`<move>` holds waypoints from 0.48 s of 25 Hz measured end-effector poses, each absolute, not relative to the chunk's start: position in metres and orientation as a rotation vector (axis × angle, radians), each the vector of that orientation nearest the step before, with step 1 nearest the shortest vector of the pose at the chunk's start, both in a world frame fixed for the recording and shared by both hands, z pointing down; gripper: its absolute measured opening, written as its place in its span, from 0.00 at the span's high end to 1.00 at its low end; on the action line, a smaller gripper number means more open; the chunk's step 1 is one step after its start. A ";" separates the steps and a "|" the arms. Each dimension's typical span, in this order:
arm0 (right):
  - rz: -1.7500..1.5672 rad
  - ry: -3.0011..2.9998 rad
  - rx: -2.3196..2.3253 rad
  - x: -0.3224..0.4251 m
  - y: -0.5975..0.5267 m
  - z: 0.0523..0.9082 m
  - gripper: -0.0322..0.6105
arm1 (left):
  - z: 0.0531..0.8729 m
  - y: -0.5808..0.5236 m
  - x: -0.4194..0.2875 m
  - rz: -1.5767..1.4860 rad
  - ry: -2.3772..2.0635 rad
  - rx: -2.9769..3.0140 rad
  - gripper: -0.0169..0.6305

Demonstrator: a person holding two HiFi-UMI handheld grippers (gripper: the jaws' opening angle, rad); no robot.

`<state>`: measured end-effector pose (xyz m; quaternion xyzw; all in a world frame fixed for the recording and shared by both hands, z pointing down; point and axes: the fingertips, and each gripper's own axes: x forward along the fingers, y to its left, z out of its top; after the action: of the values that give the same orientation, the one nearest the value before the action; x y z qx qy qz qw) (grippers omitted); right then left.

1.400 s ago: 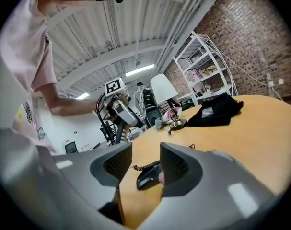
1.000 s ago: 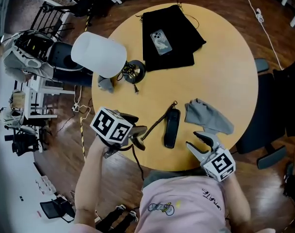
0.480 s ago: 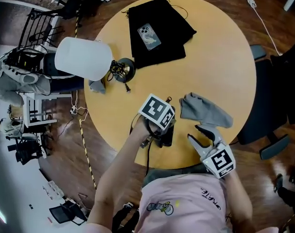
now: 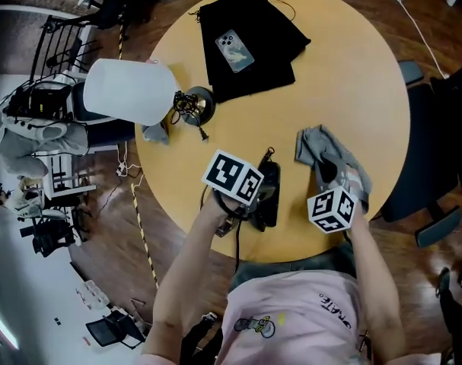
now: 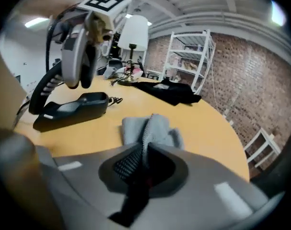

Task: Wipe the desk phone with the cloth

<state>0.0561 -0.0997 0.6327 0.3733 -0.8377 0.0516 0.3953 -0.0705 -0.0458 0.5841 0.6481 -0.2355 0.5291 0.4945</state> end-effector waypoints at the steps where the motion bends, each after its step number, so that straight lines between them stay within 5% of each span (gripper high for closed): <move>1: 0.172 -2.153 0.911 0.054 -0.095 0.629 0.92 | 0.580 -0.046 -0.072 1.263 -0.579 1.574 0.63; 7: 0.161 -2.479 0.412 -0.003 0.004 0.535 0.92 | 0.551 -0.033 -0.091 1.151 -0.595 1.632 0.63; 12: 0.027 -2.315 0.265 -0.056 0.033 0.554 0.92 | 0.546 -0.013 -0.112 1.107 -0.614 1.638 0.63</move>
<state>-0.0557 0.0327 0.5541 0.1046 -0.9127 0.0106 0.3948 -0.1123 -0.0130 0.5461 0.6805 -0.2549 0.4598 0.5104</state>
